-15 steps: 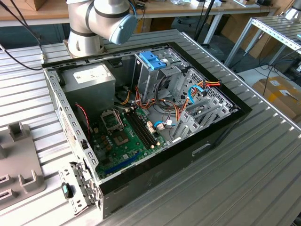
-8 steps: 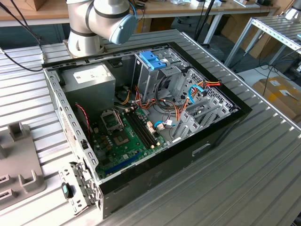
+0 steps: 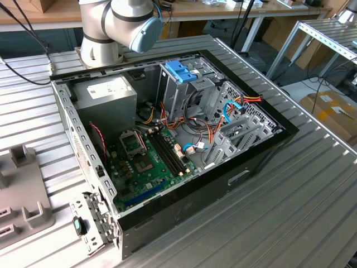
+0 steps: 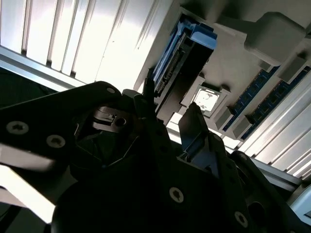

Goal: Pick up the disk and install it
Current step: 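Pick up the disk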

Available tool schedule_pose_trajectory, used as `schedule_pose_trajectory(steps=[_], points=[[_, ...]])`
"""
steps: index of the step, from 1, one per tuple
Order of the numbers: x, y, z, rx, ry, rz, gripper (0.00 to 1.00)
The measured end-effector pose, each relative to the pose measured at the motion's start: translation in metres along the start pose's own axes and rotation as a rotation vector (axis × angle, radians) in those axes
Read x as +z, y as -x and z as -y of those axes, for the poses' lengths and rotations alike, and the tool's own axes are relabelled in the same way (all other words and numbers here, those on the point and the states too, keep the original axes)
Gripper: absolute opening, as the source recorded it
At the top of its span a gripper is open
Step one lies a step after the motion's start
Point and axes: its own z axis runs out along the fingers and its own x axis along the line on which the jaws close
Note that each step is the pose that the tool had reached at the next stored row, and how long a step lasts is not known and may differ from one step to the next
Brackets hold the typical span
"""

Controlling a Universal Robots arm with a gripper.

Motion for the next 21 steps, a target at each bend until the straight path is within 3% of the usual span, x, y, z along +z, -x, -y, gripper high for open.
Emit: schedule_pose_trajectory(steps=[6, 10, 21], points=[[0.0084, -0.0001, 0.0001, 0.0, 0.0, 0.0, 0.48], [0.0197, -0.0004, 0.0002, 0.0, 0.0, 0.0, 0.48], [0.0211, 0.0016, 0.0001, 0.0, 0.0, 0.0, 0.48]])
